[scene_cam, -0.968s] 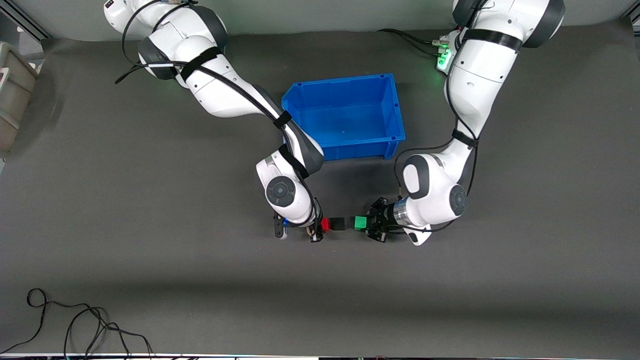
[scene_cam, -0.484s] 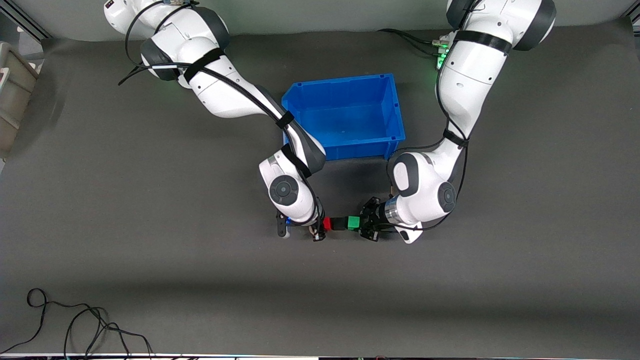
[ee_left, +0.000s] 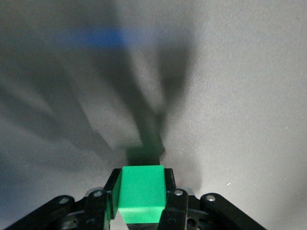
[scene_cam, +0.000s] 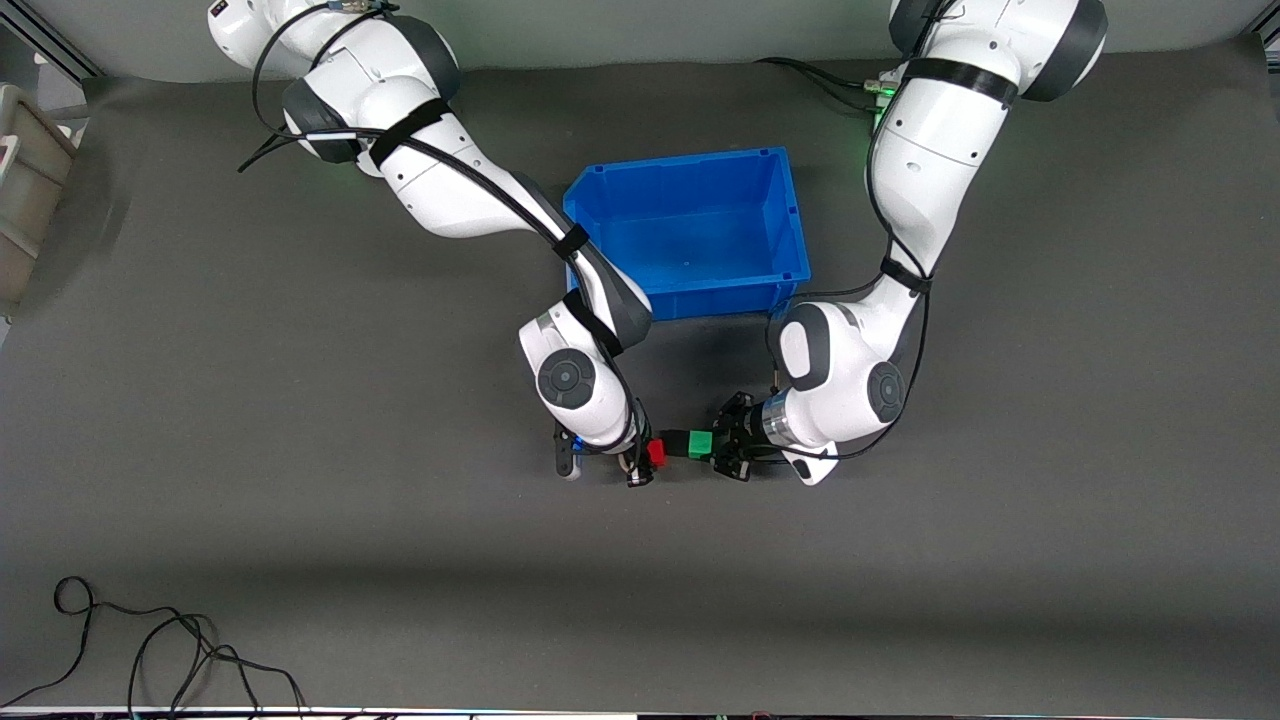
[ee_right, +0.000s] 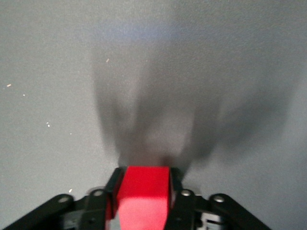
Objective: Attach green and red cubes to black cube
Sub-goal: 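Press the red and green cubes against the black cube's sides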
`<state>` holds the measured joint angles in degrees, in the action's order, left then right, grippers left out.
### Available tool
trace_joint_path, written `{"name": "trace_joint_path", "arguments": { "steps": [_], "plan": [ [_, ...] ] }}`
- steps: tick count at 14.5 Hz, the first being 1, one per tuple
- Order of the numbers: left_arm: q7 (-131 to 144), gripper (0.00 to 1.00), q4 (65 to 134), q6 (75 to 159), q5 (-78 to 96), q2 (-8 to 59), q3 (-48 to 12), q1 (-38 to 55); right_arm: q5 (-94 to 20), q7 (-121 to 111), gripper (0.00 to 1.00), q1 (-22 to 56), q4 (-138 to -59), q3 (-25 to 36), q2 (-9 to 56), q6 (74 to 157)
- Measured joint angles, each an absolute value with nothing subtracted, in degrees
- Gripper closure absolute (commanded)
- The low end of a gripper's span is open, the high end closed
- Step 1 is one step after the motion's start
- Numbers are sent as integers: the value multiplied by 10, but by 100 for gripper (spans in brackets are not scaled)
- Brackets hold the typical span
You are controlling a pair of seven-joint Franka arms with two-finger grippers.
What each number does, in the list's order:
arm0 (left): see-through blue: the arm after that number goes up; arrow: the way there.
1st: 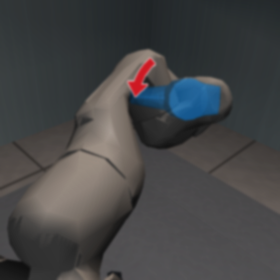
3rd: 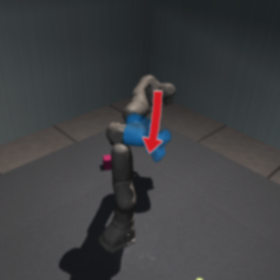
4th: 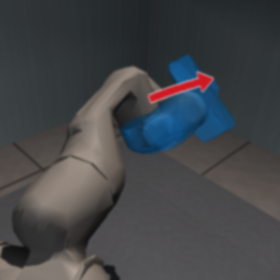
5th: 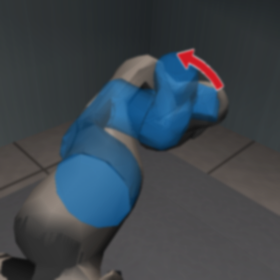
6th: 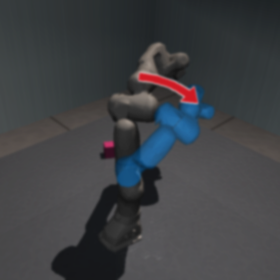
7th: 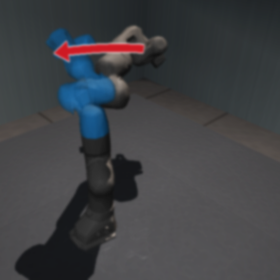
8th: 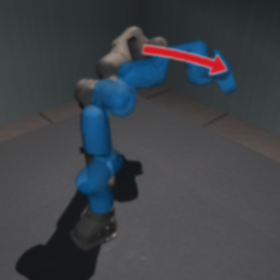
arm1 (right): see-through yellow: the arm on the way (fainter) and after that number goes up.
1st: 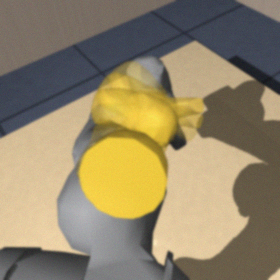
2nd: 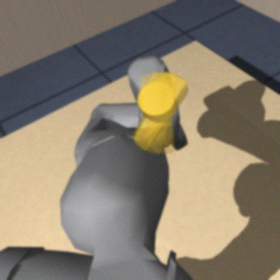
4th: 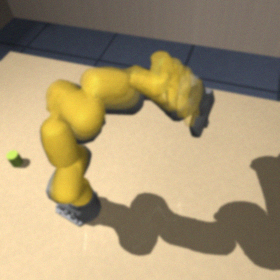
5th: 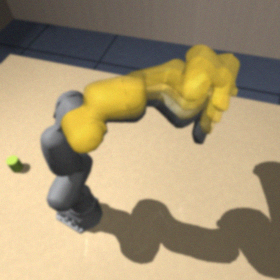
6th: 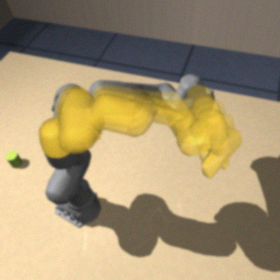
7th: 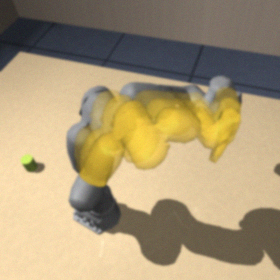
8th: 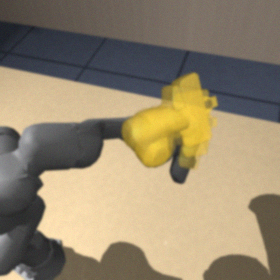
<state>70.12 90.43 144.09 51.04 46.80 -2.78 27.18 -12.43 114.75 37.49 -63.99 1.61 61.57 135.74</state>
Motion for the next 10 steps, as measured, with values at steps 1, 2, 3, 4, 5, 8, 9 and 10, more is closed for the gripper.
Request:
{"name": "trace_joint_path", "arguments": {
  "steps": [1, 2, 3, 4, 5, 8, 9, 10],
  "plan": [
    [703, 95, 903, 1441, 510, 468, -28, 273, -124, 1147, 0, 375, -638, 17, 618, 1360],
    [705, 95, 902, 1441, 510, 468, -28, 274, -124, 1147, 0, 375, -637, 17, 619, 1360],
    [706, 95, 902, 1442, 510, 468, -28, 275, -124, 1147, 0, 375, -637, 17, 619, 1361],
    [707, 95, 902, 1443, 511, 468, -28, 275, -124, 1147, 2, 375, -637, 17, 619, 1361],
    [708, 95, 902, 1445, 511, 469, -28, 275, -124, 1147, 13, 375, -637, 17, 619, 1361],
    [708, 83, 902, 1448, 511, 472, -28, 275, -124, 1145, 49, 375, -637, 17, 620, 1361],
    [708, 43, 902, 1449, 512, 472, -28, 275, -124, 1145, 70, 375, -637, 17, 620, 1361],
    [708, 35, 902, 1451, 511, 473, -28, 276, -124, 1144, 89, 375, -636, 17, 620, 1361]
  ]
}}
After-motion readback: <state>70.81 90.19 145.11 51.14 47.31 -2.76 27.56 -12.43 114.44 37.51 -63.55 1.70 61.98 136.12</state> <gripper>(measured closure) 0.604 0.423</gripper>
